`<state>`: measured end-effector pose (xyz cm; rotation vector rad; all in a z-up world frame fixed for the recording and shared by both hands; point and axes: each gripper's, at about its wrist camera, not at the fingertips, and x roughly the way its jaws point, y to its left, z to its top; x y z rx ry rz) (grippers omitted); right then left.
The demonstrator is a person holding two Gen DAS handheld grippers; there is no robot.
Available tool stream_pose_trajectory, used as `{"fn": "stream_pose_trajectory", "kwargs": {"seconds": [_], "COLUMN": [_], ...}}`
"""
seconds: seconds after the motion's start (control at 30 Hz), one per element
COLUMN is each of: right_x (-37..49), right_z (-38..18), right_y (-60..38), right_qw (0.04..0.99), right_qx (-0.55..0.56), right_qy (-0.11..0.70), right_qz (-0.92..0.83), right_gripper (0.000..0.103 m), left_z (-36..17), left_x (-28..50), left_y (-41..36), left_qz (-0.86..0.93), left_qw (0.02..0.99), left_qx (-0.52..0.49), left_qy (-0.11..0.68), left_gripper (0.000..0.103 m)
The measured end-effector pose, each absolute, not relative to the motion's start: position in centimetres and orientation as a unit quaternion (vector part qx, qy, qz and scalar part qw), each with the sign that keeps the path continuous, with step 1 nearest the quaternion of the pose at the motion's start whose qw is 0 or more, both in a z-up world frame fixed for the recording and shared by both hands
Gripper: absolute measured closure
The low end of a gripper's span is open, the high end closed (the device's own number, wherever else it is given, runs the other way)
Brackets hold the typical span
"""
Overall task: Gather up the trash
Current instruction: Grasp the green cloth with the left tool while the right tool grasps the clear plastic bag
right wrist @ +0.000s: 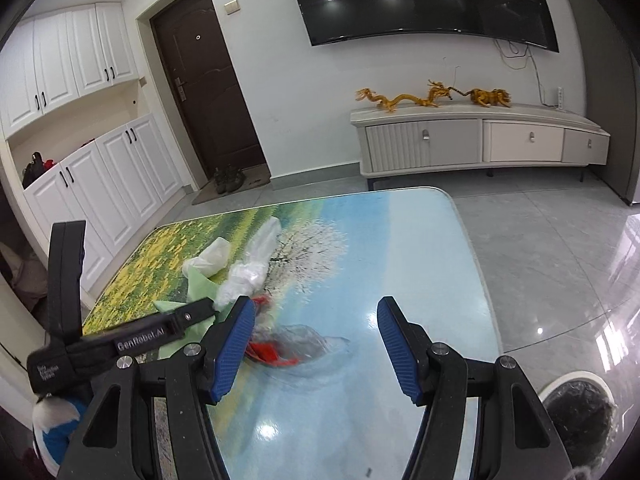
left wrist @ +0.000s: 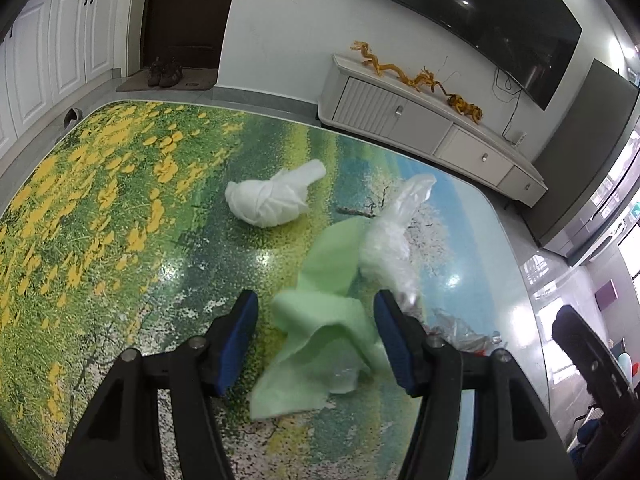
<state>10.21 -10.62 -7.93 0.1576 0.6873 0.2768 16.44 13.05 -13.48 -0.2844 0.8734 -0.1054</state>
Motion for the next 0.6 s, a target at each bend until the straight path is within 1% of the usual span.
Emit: {"fn": "stream_pose_trajectory", "kwargs": {"seconds": [0.03,0.07,0.17,0.3,0.53,0.57,0.6], "right_x": [10.5,10.9,12.1,13.8,17.3,17.9,18.4], "right_z": [-8.0,-8.2,-8.6,-8.9,-9.6,-10.0,-10.3], "right_y": [-10.3,-10.1,-9.1,-7.4,-3.5,-3.0,-2.7], "right_qw": [0.928,0.927,0.922,0.916,0.901,0.897,0.893], "right_qx": [0.077,0.078,0.078,0.077,0.064,0.060,0.058], "right_qy": [0.337,0.339,0.347,0.355,0.384,0.395,0.404], "right_qz": [0.138,0.143,0.153,0.171,0.194,0.191,0.188], "right_gripper": [0.042,0.042,0.042,0.042,0.042,0.042,0.045], "left_z": [-13.5,-13.5,-13.5,-13.6,-13.6,-13.6,-13.6], "left_x": [16.4,16.4,16.9,17.2,17.3,17.3,17.3], "left_y": [13.2,13.3,14.4,16.2,17.7,17.7,17.7], "left_qz": [-0.050,-0.050,-0.046,-0.035,-0.029,-0.030,-0.030], "left_qw": [0.898,0.898,0.898,0.898,0.898,0.898,0.899], "left_qx": [-0.136,-0.137,-0.147,-0.173,-0.191,-0.190,-0.189], "left_qy": [0.416,0.415,0.412,0.403,0.395,0.395,0.394], "left_gripper": [0.049,0.055,0.060,0.063,0.064,0.064,0.064]}}
